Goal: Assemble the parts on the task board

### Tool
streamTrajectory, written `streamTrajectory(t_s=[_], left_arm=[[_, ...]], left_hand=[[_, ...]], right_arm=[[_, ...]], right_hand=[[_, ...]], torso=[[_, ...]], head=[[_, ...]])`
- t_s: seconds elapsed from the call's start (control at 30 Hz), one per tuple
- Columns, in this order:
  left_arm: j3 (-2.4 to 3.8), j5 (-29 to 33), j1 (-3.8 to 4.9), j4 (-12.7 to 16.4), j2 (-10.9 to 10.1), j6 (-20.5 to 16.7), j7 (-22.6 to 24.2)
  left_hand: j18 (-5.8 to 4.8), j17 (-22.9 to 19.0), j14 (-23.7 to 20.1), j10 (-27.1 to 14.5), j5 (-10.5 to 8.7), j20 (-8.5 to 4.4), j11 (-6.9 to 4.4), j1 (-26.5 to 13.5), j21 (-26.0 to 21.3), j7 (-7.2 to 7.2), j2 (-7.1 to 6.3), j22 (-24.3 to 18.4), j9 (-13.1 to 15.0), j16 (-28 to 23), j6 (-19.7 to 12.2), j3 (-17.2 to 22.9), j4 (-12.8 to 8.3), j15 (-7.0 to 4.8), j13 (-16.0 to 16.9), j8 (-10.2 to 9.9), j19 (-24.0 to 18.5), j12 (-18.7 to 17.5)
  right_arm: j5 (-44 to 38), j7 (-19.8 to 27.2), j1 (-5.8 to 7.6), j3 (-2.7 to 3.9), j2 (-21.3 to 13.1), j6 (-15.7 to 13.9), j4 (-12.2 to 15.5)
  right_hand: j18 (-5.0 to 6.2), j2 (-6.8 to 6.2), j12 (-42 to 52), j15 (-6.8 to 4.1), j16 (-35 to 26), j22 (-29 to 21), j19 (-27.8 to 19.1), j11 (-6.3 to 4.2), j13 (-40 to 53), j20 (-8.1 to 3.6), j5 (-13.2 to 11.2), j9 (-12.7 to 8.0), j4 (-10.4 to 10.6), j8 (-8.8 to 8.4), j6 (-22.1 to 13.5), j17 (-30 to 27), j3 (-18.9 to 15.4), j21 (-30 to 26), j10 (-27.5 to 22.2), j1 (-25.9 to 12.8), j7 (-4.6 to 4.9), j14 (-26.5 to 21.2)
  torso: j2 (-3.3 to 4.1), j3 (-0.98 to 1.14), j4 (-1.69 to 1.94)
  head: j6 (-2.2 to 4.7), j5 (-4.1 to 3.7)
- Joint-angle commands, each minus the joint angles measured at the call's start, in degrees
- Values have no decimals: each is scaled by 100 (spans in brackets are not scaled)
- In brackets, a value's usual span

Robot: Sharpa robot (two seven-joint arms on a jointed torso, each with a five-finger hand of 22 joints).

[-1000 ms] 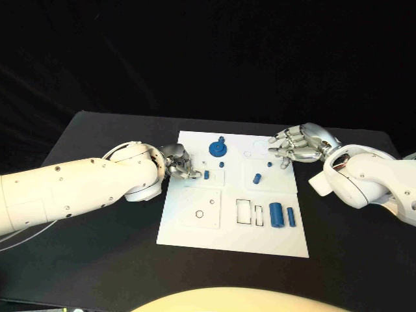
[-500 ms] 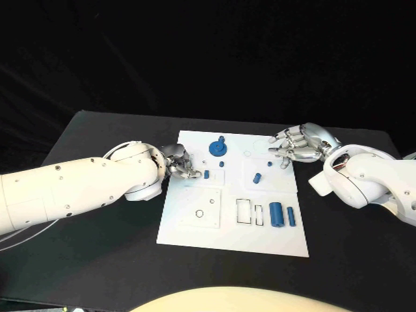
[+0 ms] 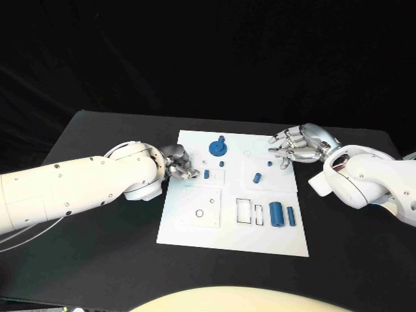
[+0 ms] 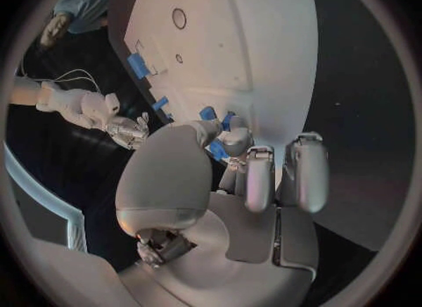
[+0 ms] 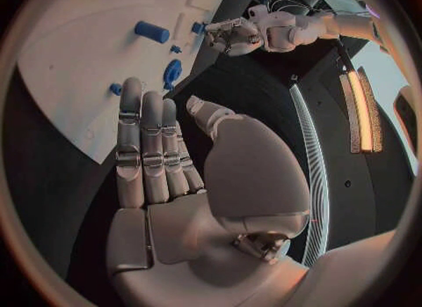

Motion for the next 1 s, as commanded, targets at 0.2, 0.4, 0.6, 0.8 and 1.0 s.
streamTrajectory(t_s=[0.2, 0.4, 0.6, 0.8, 1.0], left_arm=[[19, 370, -7, 17, 11, 37, 181], [32, 400, -7, 56, -12, 76, 220], [82, 462, -4, 93, -61, 171, 242], [180, 530, 37, 114, -136, 422, 181], [231, 552, 153, 119, -183, 736, 102]], left_hand=[[75, 1509, 597, 38, 17, -7, 3, -106, 15, 5, -61, 272, 7, 19, -33, 887, -814, -16, -1, 47, 7, -18], [77, 1509, 597, 45, 17, -6, 2, -131, 11, 5, -82, 267, 7, 19, -38, 951, -870, -16, 0, 61, 4, -14], [76, 1509, 597, 49, 17, -6, 3, -154, 12, 9, -114, 272, 4, 19, -48, 1047, -960, -15, -5, 74, 4, -15], [77, 1509, 597, 50, 17, -5, 4, -161, 10, 11, -123, 270, 2, 19, -51, 1081, -992, -15, -7, 79, 3, -16], [78, 1509, 597, 53, 17, -4, 6, -164, 5, 13, -130, 265, -1, 19, -52, 1117, -1028, -12, -7, 83, -1, -15]], right_arm=[[-16, 80, -12, 1, 6, 71, -2], [-16, 78, -17, 1, 8, 83, -9], [-16, 76, -19, 1, 10, 90, -15], [-15, 72, -21, 1, 7, 91, -20], [-12, 71, -21, 1, 12, 89, -28]], right_hand=[[15, -10, -23, 10, -27, -13, -19, 17, -17, 11, 29, -10, 42, 24, -48, -12, -9, 7, 28, -40, 8, 31], [15, -10, -23, 10, -27, -13, -19, 17, -17, 11, 29, -10, 42, 24, -48, -12, -9, 7, 28, -40, 8, 31], [15, -10, -23, 10, -27, -13, -19, 17, -17, 11, 29, -10, 42, 24, -48, -12, -9, 7, 28, -40, 8, 31], [15, -11, -23, 11, -27, -14, -20, 18, -18, 12, 30, -11, 45, 25, -50, -12, -11, 7, 27, -44, 8, 30], [15, -12, -24, 12, -28, -15, -21, 19, -19, 12, 30, -11, 48, 26, -51, -12, -13, 7, 27, -47, 9, 30]], torso=[[1, -1, 1], [1, -2, -2], [0, -1, 1], [-3, 5, -1], [-2, 7, -4]], head=[[1, 0], [2, -3], [4, -12], [2, -12], [16, -6]])
